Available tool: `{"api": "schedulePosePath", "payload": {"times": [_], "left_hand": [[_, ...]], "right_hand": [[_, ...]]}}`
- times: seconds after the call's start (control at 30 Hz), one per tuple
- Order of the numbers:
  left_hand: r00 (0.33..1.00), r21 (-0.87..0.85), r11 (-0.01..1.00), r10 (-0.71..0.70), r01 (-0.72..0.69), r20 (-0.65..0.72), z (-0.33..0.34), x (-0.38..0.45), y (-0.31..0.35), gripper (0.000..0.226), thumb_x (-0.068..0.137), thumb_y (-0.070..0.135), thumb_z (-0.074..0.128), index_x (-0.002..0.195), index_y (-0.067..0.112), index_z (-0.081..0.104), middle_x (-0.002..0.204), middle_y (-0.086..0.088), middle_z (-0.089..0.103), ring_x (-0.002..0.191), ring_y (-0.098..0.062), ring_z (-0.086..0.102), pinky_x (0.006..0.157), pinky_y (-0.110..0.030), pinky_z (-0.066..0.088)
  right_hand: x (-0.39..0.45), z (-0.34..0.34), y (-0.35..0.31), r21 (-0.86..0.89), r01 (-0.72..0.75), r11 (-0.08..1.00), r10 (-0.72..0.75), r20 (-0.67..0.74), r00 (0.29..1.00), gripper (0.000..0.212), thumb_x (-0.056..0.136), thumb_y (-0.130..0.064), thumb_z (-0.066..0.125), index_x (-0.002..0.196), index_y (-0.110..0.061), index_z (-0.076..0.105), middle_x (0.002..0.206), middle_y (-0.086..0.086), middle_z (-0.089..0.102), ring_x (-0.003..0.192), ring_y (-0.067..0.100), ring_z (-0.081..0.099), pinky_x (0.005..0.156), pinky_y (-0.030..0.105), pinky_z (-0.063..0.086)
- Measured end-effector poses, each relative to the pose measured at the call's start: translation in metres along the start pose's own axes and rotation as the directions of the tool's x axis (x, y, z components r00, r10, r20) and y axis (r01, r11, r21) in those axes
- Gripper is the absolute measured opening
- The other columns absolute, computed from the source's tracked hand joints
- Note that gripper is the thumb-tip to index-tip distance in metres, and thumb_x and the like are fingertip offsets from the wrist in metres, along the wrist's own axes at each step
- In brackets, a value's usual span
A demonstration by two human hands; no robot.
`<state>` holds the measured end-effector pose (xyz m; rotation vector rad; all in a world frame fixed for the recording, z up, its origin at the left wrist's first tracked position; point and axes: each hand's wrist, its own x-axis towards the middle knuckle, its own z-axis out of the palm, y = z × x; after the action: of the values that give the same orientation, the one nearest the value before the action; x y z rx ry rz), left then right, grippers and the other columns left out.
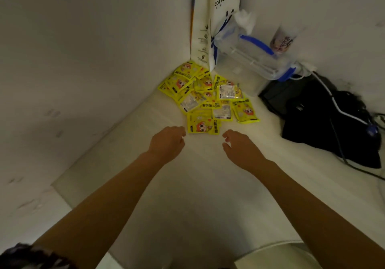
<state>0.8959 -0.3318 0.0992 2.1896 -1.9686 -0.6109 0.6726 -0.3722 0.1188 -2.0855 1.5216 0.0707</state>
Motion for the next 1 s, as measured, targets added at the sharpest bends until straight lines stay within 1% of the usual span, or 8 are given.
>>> {"api": "schedulePosePath", "payload": {"times": [0.2,0.33,0.4,0.5,0.67,0.8,0.87,1.0], "left_hand": [[0.999,0.03,0.999,0.039,-0.039,0.006,0.017,0.062,0.027,0.027,0.091,0.021,0.051,0.117,0.015,0.056,0.115,-0.007,0.056,0.11,-0.027,0.05,0.082,-0.043,0.049],[0.995,0.049,0.995,0.091,-0.092,0.037,0.037,0.098,0.038,0.038,0.09,0.023,0.055,0.126,0.01,0.05,0.128,-0.009,0.052,0.12,-0.029,0.043,0.088,-0.04,0.044],[0.993,0.062,0.992,0.108,-0.111,0.051,0.046,0.109,0.039,0.045,0.089,0.026,0.057,0.13,0.01,0.047,0.133,-0.008,0.048,0.125,-0.028,0.04,0.093,-0.036,0.041],[0.994,0.068,0.993,0.093,-0.096,0.054,0.057,0.117,0.038,0.056,0.088,0.031,0.058,0.137,0.011,0.041,0.14,-0.007,0.043,0.132,-0.026,0.035,0.102,-0.035,0.037],[0.997,0.044,0.996,0.071,-0.072,0.018,0.067,0.115,0.028,0.057,0.085,0.032,0.061,0.135,0.011,0.045,0.131,-0.01,0.052,0.125,-0.03,0.044,0.102,-0.04,0.039],[1.0,0.047,0.999,0.026,-0.026,0.012,0.065,0.109,0.019,0.056,0.081,0.035,0.065,0.131,0.015,0.049,0.126,-0.006,0.052,0.121,-0.027,0.044,0.101,-0.039,0.038],[1.0,0.034,0.999,-0.004,0.003,0.029,0.062,0.106,0.014,0.059,0.08,0.036,0.067,0.132,0.017,0.048,0.126,-0.005,0.051,0.119,-0.027,0.044,0.099,-0.038,0.039],[0.995,-0.03,0.998,-0.053,0.056,0.079,0.055,0.099,0.007,0.064,0.078,0.033,0.07,0.134,0.017,0.045,0.127,-0.008,0.048,0.114,-0.028,0.043,0.096,-0.039,0.041]], "right_hand": [[0.064,-0.019,0.027,0.018,-0.029,0.999,0.029,0.008,1.0,0.034,0.095,-0.021,0.048,0.127,-0.008,0.05,0.126,0.013,0.055,0.118,0.029,0.051,0.098,0.038,0.042],[0.109,-0.027,0.048,-0.018,-0.076,0.997,0.075,-0.019,0.997,0.034,0.094,-0.023,0.046,0.123,-0.005,0.049,0.125,0.017,0.05,0.117,0.036,0.049,0.094,0.044,0.044],[0.126,-0.029,0.056,0.01,-0.128,0.992,0.129,-0.061,0.99,0.04,0.093,-0.029,0.048,0.124,-0.004,0.046,0.125,0.019,0.048,0.113,0.04,0.049,0.09,0.047,0.046],[0.143,-0.031,0.064,0.0,-0.239,0.971,0.238,-0.081,0.968,0.05,0.093,-0.032,0.052,0.128,0.001,0.038,0.126,0.023,0.044,0.111,0.043,0.047,0.089,0.046,0.042],[0.155,-0.024,0.068,0.073,-0.426,0.902,0.432,-0.112,0.895,0.063,0.088,-0.035,0.059,0.135,-0.005,0.029,0.13,0.019,0.039,0.116,0.04,0.042,0.088,0.049,0.041],[0.157,-0.016,0.073,0.044,-0.489,0.871,0.49,-0.124,0.863,0.064,0.087,-0.036,0.058,0.136,-0.006,0.028,0.131,0.018,0.039,0.119,0.039,0.04,0.09,0.05,0.041],[0.156,-0.014,0.073,0.049,-0.522,0.851,0.524,-0.098,0.846,0.068,0.086,-0.037,0.06,0.138,-0.008,0.027,0.133,0.017,0.036,0.121,0.038,0.039,0.094,0.051,0.039],[0.153,-0.012,0.074,0.114,-0.605,0.788,0.606,0.029,0.795,0.09,0.077,-0.034,0.073,0.145,-0.013,0.017,0.141,0.017,0.03,0.128,0.038,0.035,0.102,0.054,0.032]]}}
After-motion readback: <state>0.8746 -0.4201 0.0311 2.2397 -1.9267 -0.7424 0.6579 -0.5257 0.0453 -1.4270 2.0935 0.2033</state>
